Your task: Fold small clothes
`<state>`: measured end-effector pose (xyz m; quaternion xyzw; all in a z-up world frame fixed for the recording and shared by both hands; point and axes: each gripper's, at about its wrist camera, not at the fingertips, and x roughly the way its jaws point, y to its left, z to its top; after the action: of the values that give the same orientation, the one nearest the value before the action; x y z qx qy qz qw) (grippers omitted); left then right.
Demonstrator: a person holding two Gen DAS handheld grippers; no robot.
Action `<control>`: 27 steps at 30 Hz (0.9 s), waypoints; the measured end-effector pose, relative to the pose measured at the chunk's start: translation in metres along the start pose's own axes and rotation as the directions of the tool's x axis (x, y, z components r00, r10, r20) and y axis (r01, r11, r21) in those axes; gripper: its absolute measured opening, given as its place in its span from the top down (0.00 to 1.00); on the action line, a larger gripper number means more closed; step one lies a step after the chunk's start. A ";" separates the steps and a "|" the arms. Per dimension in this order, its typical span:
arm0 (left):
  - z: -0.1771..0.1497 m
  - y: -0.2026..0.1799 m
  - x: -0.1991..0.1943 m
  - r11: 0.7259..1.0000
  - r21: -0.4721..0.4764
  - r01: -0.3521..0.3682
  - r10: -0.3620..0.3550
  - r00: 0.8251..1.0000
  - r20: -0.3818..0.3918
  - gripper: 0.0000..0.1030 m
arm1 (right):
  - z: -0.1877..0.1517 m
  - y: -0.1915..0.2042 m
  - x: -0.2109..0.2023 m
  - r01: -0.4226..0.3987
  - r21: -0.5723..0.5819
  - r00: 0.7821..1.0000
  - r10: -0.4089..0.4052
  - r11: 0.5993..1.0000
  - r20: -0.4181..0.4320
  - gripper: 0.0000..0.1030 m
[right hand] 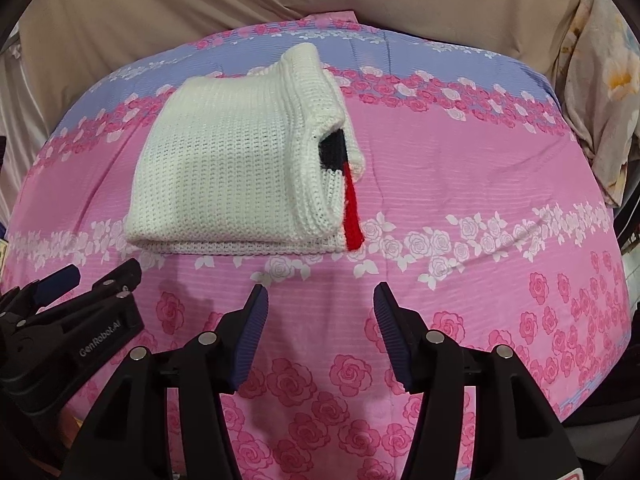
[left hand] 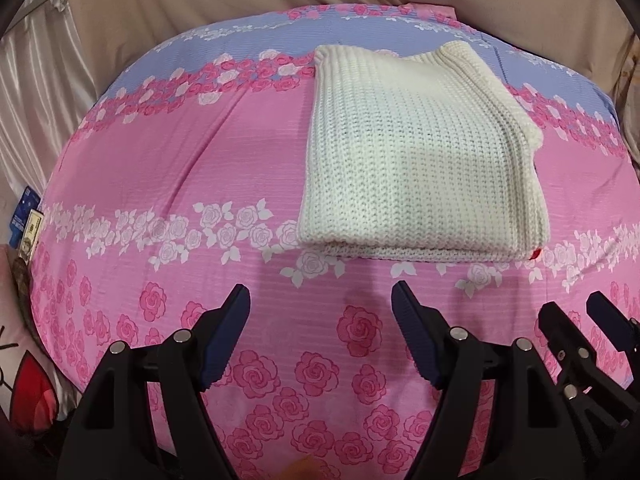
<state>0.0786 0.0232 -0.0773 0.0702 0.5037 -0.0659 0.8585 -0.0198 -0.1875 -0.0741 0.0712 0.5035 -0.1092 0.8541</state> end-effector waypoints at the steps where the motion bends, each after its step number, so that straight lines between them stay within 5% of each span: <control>1: 0.000 -0.001 -0.001 1.000 0.005 -0.001 0.001 1.000 0.006 0.28 | 0.000 0.001 0.000 -0.001 -0.003 1.000 0.001 1.000 0.000 0.48; 27: -0.009 -0.003 0.005 1.000 0.000 -0.011 0.011 0.999 -0.043 0.28 | -0.008 0.006 0.002 0.017 -0.029 1.000 -0.018 0.999 -0.013 0.47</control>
<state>0.0724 0.0215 -0.0858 0.0743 0.5219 -0.0597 0.8477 -0.0243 -0.1803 -0.0801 0.0550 0.5113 -0.1088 0.8507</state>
